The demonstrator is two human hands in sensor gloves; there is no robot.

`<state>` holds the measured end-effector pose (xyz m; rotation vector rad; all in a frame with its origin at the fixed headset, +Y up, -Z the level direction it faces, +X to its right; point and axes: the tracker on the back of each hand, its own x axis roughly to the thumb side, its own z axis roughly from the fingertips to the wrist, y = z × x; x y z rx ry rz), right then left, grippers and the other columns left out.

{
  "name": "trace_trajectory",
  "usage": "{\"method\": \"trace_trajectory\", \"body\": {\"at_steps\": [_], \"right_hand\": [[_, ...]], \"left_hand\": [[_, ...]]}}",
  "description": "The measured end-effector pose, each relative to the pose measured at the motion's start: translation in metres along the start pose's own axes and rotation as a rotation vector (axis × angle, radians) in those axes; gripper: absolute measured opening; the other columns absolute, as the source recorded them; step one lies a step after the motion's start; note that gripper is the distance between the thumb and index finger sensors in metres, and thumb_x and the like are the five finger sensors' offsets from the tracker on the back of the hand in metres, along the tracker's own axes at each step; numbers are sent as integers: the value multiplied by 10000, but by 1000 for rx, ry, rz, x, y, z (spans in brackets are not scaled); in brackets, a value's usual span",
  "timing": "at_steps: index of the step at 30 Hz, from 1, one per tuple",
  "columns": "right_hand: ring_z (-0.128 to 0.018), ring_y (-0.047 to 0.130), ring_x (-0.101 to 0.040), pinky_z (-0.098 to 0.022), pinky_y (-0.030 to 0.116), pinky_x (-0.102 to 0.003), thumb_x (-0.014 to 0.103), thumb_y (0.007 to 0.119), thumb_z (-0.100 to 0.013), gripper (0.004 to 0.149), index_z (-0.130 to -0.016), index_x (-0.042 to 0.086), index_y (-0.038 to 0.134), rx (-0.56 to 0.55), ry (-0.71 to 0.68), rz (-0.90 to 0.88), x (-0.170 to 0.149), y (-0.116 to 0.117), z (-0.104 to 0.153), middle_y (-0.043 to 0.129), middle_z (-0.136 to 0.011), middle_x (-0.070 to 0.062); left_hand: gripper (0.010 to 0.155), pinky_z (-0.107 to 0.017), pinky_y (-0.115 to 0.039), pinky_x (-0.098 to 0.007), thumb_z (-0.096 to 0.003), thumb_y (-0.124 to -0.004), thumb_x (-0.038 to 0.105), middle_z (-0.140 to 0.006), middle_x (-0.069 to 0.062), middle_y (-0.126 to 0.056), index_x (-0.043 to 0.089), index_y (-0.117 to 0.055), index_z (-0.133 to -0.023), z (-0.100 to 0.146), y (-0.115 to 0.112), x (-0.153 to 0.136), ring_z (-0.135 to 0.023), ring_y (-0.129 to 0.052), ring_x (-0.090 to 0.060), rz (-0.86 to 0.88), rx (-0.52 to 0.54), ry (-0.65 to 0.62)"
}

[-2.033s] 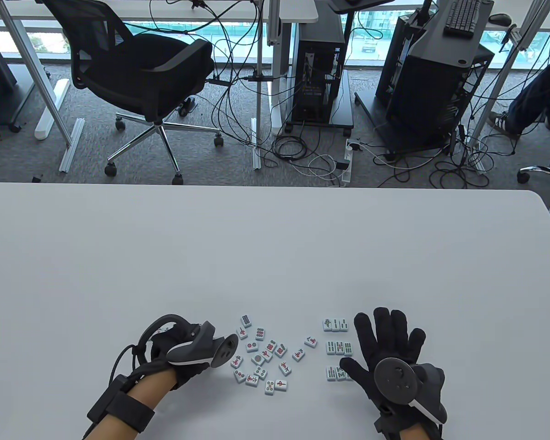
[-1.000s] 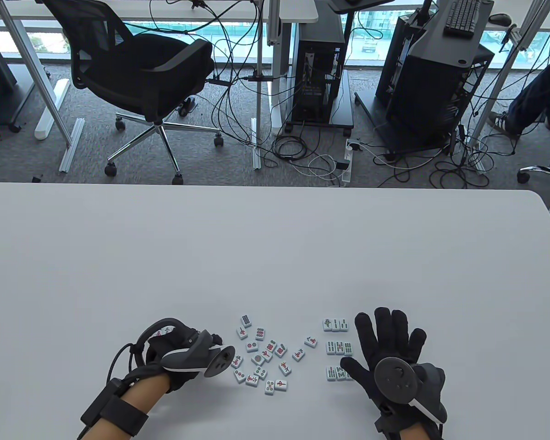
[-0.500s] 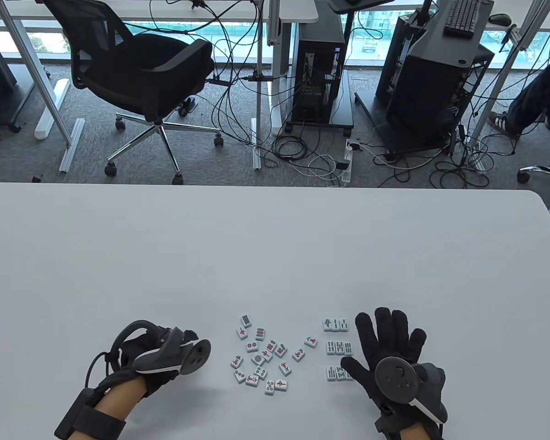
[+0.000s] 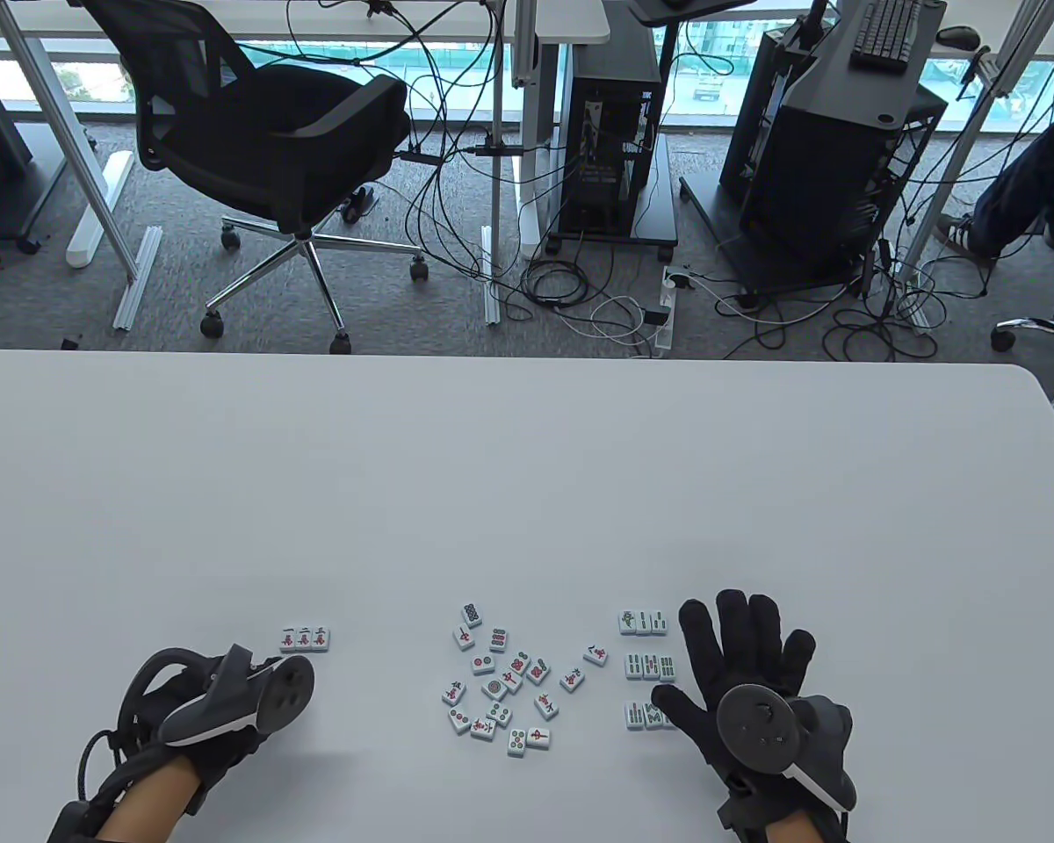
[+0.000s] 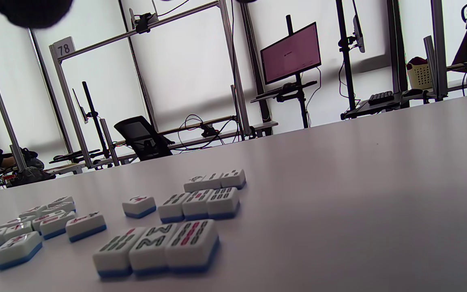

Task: Mahjong suit sorting

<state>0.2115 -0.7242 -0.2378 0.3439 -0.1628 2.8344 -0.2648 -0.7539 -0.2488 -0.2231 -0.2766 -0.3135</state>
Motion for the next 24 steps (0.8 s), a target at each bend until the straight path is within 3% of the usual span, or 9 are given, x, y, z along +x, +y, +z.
{"method": "trace_trajectory", "body": {"at_steps": [10,17,24], "right_hand": [[-1038,49,-453,-681,136,-741,666,572,-459,827,-1101,335,168,-1,-2,-7,0,0,0,112,-1180,-144],[-1039,53,-454,-681,138,-741,666,573,-460,826,-1101,335,170,1,-1,-5,0,1,0,116,-1180,-144],[-1039,55,-454,-681,140,-741,665,573,-461,824,-1100,335,172,2,0,-6,0,1,0,116,-1180,-144]], "left_hand": [[646,-247,-849,-332,-316,-862,503,-466,137,-1003,222,-749,-886,-3,-9,2,-176,-969,-85,-8,-36,15],[641,-246,-848,-337,-301,-869,526,-462,130,-1011,260,-778,-877,2,15,6,-174,-971,-93,-34,44,1],[615,-229,-847,-336,-305,-849,543,-433,131,-1015,246,-815,-842,-20,44,41,-150,-966,-94,-60,157,-97]]}}
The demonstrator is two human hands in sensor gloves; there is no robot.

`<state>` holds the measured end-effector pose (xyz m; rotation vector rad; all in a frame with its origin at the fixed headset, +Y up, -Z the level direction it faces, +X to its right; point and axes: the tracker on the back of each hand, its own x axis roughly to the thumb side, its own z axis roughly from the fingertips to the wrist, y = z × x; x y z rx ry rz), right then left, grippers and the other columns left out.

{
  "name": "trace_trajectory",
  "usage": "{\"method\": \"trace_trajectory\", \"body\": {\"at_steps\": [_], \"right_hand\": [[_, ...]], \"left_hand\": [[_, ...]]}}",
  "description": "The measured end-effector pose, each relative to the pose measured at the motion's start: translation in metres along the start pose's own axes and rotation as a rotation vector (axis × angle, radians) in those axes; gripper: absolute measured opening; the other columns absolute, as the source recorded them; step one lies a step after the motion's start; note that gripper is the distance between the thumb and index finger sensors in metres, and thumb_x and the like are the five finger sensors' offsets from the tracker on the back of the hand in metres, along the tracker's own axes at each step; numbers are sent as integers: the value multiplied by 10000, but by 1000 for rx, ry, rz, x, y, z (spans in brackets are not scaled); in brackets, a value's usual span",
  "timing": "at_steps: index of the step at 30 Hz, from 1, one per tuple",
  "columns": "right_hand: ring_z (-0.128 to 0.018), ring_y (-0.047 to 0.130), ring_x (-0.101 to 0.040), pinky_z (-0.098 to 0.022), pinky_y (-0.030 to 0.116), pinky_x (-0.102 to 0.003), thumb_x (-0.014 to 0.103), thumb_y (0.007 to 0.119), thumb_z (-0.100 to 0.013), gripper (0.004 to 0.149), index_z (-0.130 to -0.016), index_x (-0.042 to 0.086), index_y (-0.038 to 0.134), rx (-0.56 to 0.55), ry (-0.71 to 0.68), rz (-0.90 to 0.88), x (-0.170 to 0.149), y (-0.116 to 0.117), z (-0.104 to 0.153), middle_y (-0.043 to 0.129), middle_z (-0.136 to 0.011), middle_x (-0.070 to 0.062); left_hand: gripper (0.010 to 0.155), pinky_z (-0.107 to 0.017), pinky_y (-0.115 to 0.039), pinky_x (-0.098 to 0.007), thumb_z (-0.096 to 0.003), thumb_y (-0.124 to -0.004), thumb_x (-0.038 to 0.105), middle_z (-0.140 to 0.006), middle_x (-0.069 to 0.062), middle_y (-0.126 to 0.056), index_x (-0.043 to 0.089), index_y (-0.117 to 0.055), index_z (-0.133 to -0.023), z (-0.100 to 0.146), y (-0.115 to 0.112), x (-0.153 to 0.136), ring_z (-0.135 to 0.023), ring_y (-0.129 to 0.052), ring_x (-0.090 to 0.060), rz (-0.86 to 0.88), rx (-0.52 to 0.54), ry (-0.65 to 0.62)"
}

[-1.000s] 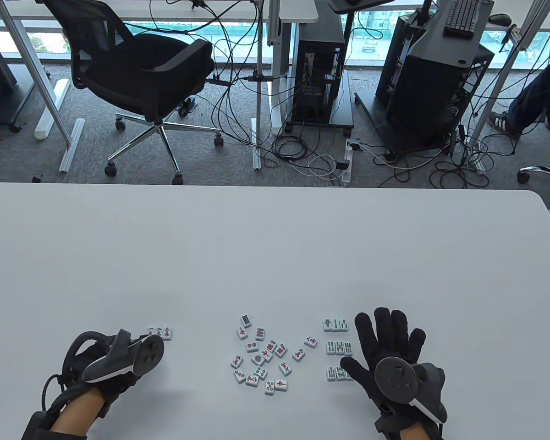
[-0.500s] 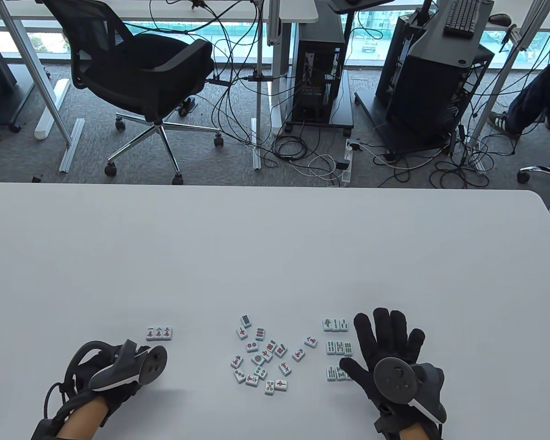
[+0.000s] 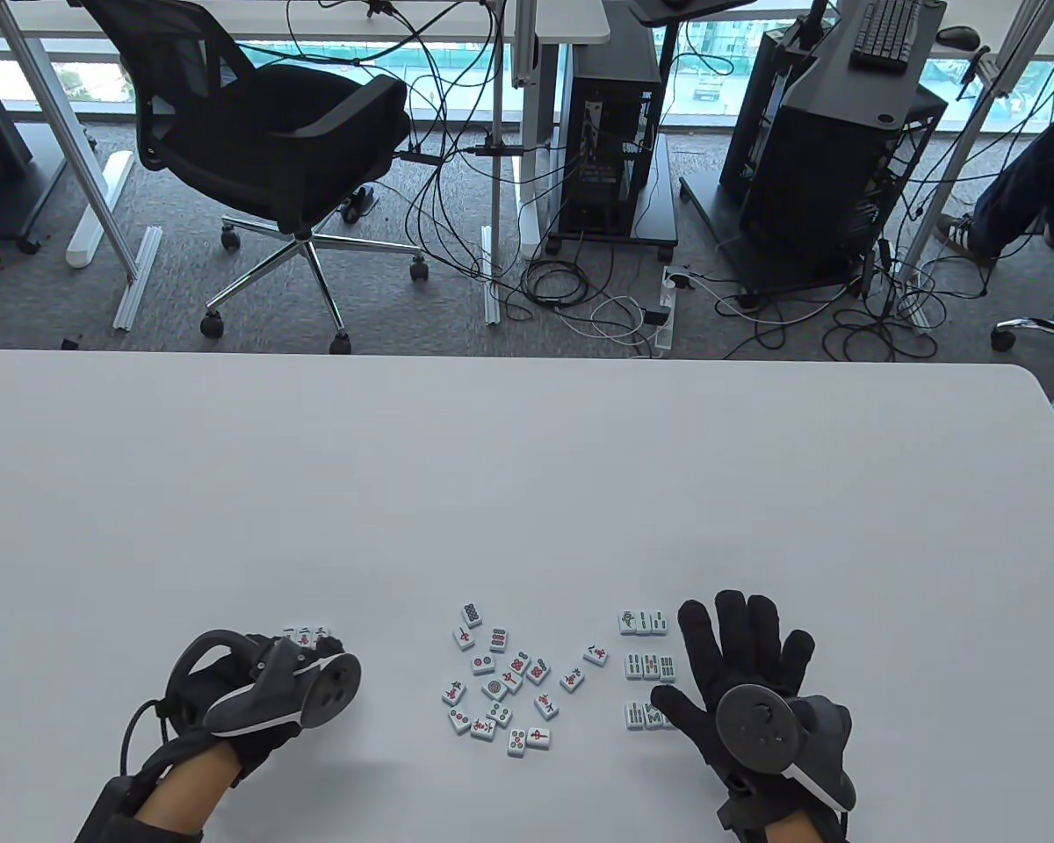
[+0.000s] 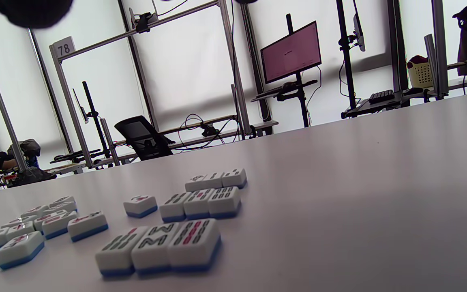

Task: Mahjong suit sorting

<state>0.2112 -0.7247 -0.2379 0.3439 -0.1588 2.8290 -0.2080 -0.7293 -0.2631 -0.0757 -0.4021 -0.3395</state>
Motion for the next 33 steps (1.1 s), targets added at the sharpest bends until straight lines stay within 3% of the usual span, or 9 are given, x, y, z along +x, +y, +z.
{"method": "trace_trajectory", "body": {"at_steps": [7,14,22,25,28,33], "right_hand": [[-1039,52,-453,-681,136,-741,665,573,-460,825,-1101,335,170,-3,-1,-8,0,0,0,114,-1181,-142],[-1039,49,-453,-680,134,-741,665,573,-460,825,-1101,336,171,-6,-2,-12,-1,0,0,113,-1181,-142],[-1040,50,-453,-680,132,-741,666,573,-461,824,-1101,336,171,-3,-1,-15,-1,0,0,116,-1182,-143],[-1040,52,-453,-680,134,-741,665,572,-462,824,-1101,336,171,0,-3,-6,-1,1,0,116,-1182,-143],[-1040,51,-453,-679,134,-741,665,573,-461,825,-1101,336,171,0,-1,-5,-1,1,0,117,-1182,-143],[-1039,51,-454,-679,134,-741,667,573,-460,827,-1101,336,170,3,0,-6,-1,1,0,117,-1182,-145]], "left_hand": [[601,-199,-842,-338,-318,-787,602,-388,124,-1019,222,-867,-777,-43,11,49,-107,-955,-98,-3,41,-94],[584,-159,-832,-337,-329,-754,623,-317,117,-1023,190,-923,-684,-69,8,77,-46,-935,-103,17,48,-128],[536,-150,-840,-332,-336,-777,582,-320,125,-1023,199,-925,-680,-67,-2,57,-48,-940,-95,80,10,-74],[548,-178,-841,-332,-328,-801,572,-354,125,-1022,217,-897,-734,-63,-1,51,-75,-948,-93,94,14,-70],[558,-229,-847,-337,-337,-800,549,-424,125,-1019,264,-839,-815,-58,5,52,-152,-966,-97,103,26,-121],[608,-239,-850,-333,-325,-844,523,-447,134,-1013,294,-775,-884,-52,12,62,-160,-968,-88,13,-43,-211]]}}
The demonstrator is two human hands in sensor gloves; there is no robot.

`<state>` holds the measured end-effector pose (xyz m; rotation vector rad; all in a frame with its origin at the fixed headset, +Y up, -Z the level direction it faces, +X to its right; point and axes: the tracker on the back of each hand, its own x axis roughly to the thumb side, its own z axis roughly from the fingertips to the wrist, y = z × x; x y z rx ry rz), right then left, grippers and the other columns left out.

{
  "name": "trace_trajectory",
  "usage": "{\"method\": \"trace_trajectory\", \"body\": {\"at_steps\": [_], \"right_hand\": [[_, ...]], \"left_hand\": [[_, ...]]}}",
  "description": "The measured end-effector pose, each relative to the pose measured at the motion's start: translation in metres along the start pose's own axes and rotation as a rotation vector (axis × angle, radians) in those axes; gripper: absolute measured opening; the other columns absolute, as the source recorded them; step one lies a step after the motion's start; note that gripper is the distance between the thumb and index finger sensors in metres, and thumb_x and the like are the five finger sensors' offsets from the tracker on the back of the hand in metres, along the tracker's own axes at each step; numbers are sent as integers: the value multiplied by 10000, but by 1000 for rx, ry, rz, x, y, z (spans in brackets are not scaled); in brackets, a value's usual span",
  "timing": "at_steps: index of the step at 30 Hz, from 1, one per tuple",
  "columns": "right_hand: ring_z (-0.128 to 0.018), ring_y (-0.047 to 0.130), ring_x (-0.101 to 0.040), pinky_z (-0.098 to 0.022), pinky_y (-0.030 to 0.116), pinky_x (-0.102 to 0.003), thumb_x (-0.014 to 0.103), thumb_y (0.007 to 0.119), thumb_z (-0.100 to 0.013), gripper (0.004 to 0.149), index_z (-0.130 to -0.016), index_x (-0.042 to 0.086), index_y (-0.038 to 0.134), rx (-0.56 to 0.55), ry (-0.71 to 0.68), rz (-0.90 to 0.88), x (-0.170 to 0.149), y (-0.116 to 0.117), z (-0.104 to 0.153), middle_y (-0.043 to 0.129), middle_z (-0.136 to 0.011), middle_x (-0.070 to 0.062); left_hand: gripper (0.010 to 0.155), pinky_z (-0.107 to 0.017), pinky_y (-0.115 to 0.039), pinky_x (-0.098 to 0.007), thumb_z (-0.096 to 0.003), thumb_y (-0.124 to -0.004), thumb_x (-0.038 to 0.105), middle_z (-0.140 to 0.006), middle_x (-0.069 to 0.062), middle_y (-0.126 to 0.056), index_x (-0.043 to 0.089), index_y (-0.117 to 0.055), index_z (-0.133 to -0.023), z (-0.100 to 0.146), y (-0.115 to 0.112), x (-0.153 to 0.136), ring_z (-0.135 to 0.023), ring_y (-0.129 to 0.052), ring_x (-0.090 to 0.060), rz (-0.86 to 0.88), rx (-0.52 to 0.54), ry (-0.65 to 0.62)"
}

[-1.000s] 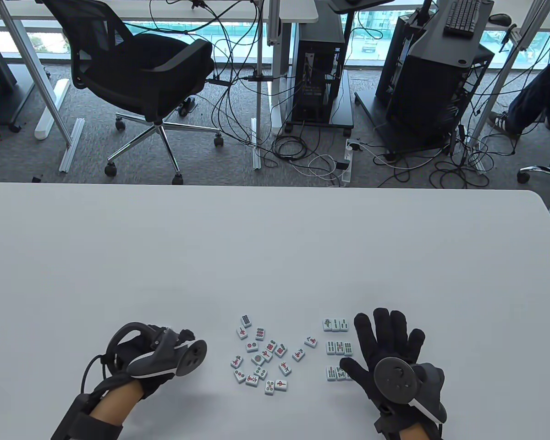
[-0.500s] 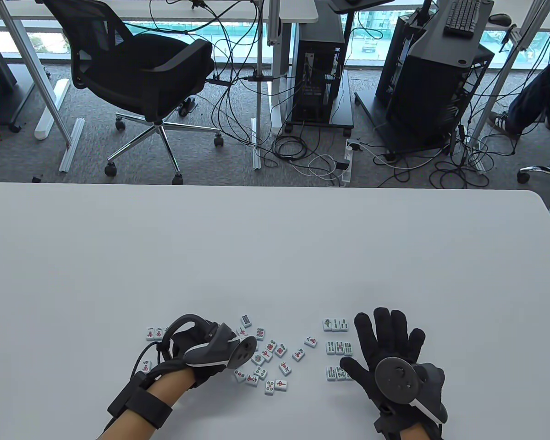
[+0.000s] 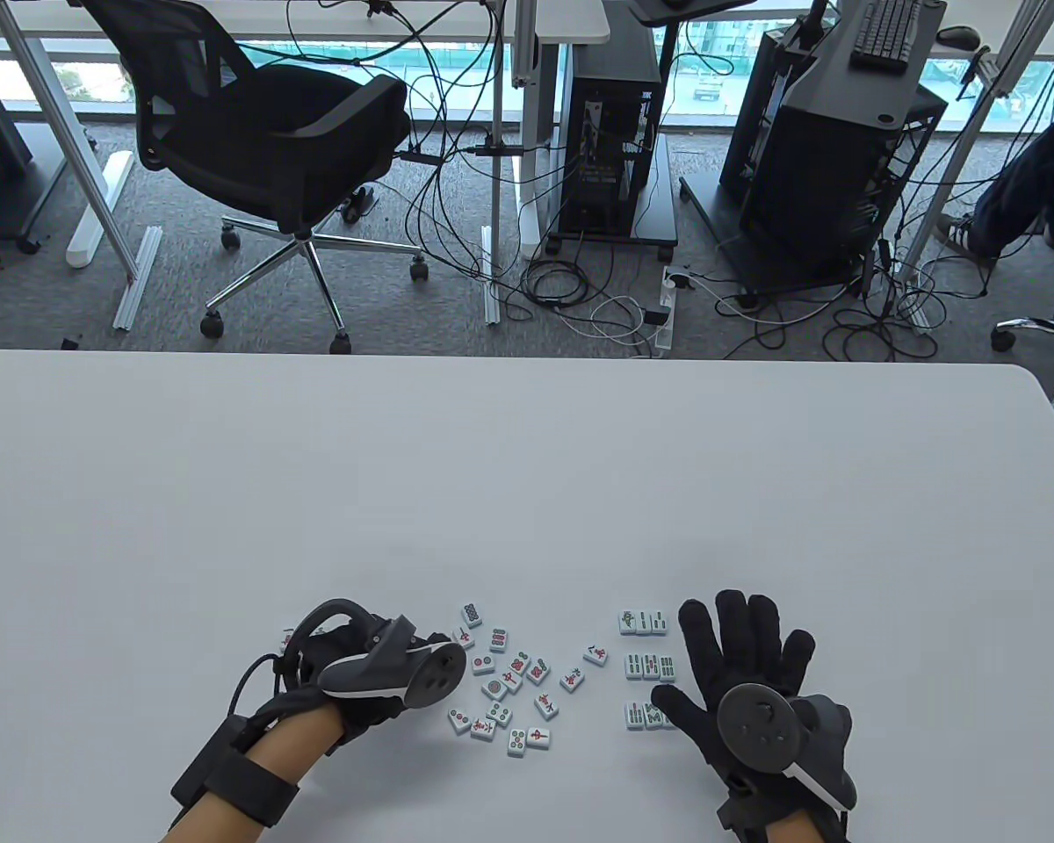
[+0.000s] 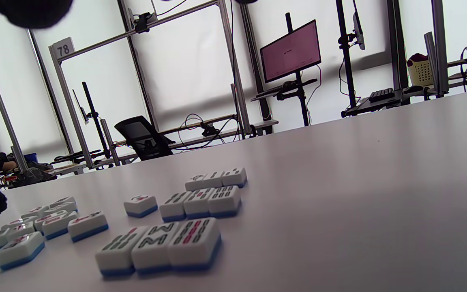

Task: Mahjong suit sorting

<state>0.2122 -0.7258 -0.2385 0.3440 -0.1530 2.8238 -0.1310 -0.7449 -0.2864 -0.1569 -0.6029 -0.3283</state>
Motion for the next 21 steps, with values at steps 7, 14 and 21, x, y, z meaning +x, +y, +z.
{"method": "trace_trajectory", "body": {"at_steps": [7,14,21], "right_hand": [[-1039,49,-454,-679,132,-741,666,573,-461,825,-1101,336,169,-2,-2,-2,0,0,0,114,-1181,-144],[-1039,46,-451,-680,130,-740,666,572,-462,825,-1101,338,168,-2,-2,-8,0,0,0,113,-1182,-143],[-1039,47,-452,-681,130,-740,666,572,-462,824,-1102,338,170,0,-6,-8,1,0,0,113,-1182,-142]], "left_hand": [[614,-192,-846,-323,-309,-859,531,-386,145,-1007,222,-812,-837,-8,-12,13,-100,-947,-77,-83,-20,-4],[608,-199,-848,-320,-311,-862,520,-393,153,-1003,204,-815,-827,-8,-11,8,-107,-948,-71,-31,-39,7],[597,-179,-843,-324,-293,-883,522,-357,149,-1008,218,-841,-805,21,-1,-40,-80,-938,-78,90,-27,155]]}}
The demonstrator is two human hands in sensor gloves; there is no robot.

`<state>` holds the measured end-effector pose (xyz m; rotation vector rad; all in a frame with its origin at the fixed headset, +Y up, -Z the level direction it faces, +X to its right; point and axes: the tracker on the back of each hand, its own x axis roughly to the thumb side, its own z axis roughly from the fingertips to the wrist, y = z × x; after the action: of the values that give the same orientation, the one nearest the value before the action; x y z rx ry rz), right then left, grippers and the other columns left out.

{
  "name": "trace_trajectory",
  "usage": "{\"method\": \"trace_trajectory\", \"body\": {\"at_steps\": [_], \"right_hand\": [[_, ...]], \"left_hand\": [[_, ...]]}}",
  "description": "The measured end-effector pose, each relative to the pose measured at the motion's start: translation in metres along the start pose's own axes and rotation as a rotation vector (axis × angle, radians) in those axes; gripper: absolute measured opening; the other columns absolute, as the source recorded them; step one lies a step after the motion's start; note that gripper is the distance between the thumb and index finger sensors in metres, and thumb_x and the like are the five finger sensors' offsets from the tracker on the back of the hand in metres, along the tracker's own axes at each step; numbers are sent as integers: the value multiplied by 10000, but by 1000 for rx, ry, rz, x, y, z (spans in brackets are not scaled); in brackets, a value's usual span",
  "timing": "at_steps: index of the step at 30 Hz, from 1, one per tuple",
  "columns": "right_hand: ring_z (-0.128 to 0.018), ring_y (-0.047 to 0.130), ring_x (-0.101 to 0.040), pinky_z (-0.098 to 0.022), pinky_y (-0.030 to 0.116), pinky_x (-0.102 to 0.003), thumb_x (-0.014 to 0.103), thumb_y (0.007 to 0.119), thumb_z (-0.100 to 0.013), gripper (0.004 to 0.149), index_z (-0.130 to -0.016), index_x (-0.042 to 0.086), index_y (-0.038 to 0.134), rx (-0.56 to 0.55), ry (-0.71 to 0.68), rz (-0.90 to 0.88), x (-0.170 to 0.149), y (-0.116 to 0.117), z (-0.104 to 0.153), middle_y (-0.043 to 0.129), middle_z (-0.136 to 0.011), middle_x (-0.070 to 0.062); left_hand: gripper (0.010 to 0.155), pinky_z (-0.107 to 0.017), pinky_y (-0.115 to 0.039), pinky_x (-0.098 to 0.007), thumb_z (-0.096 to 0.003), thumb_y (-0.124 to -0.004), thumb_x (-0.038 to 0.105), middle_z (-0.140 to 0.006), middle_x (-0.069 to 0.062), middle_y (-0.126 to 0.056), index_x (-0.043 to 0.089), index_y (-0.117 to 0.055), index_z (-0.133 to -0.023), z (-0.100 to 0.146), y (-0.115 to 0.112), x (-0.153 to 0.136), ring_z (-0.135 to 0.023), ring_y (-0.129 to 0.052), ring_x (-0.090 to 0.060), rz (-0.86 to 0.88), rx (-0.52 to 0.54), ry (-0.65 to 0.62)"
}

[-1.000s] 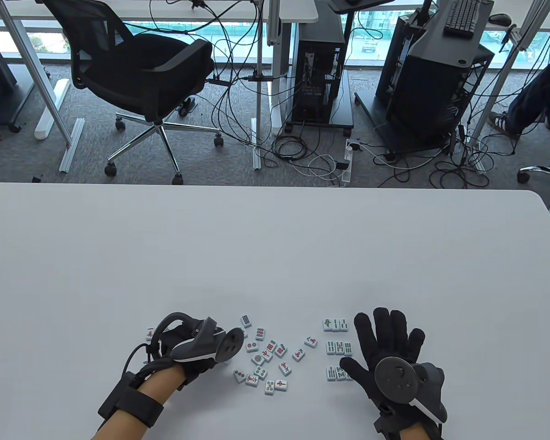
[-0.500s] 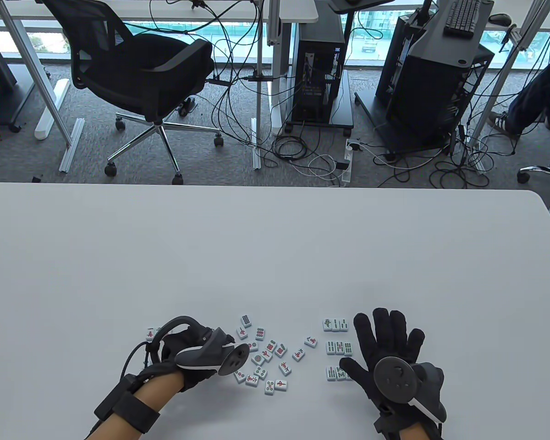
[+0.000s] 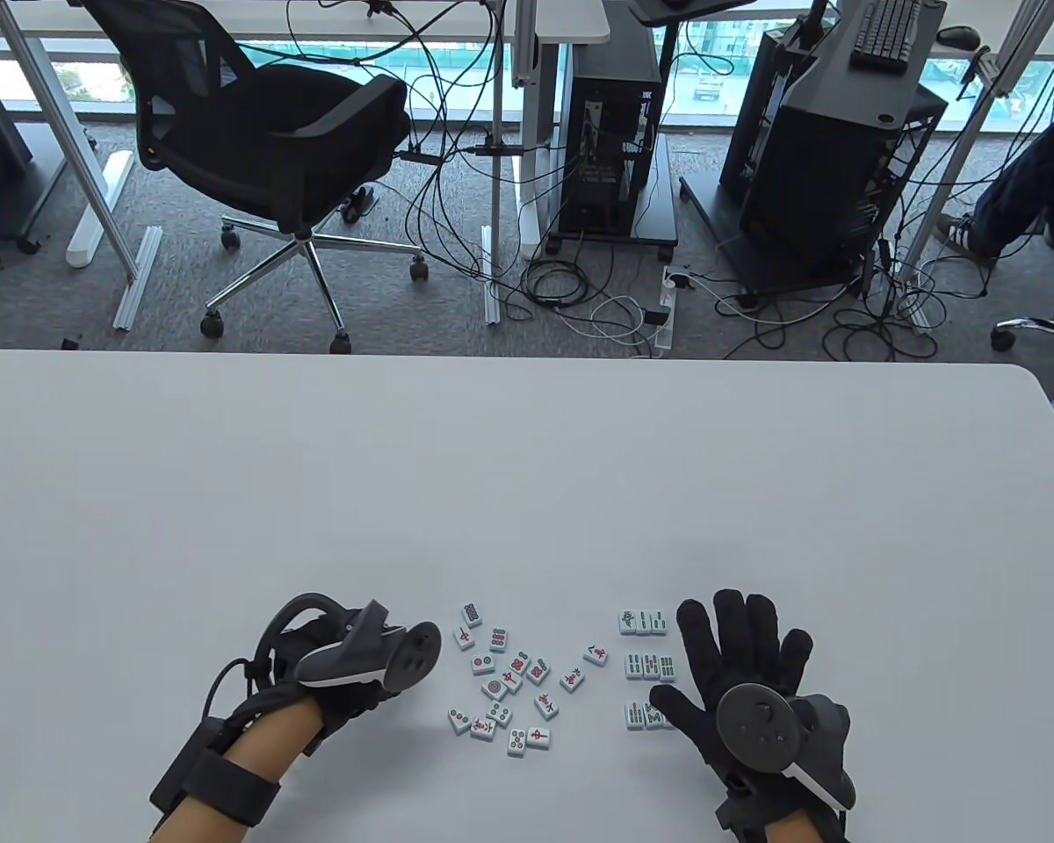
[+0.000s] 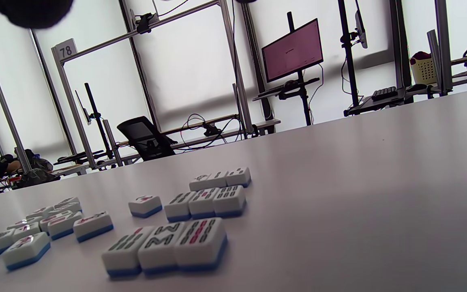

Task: Mahjong suit sorting

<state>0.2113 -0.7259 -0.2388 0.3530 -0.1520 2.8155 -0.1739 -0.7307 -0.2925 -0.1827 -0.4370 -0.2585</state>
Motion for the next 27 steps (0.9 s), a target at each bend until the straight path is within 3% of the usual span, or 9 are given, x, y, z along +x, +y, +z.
{"method": "trace_trajectory", "body": {"at_steps": [5,11,27], "right_hand": [[-1039,46,-452,-681,130,-740,665,572,-462,824,-1101,338,168,-1,0,3,0,0,0,113,-1182,-142],[-1039,50,-454,-680,133,-740,666,573,-462,825,-1102,336,170,4,-2,10,1,1,0,115,-1182,-143],[-1039,49,-452,-680,133,-741,665,574,-461,825,-1102,336,171,7,-5,6,2,1,0,116,-1181,-143]], "left_hand": [[599,-176,-842,-324,-284,-900,511,-353,147,-1009,215,-848,-801,27,-9,-27,-76,-936,-77,-3,-50,75],[599,-166,-840,-321,-279,-901,517,-339,150,-1007,216,-854,-795,47,-30,-41,-63,-929,-74,6,-76,131],[610,-168,-837,-319,-275,-893,523,-342,155,-1001,226,-842,-805,53,-52,-42,-67,-923,-70,-91,-90,171]]}}
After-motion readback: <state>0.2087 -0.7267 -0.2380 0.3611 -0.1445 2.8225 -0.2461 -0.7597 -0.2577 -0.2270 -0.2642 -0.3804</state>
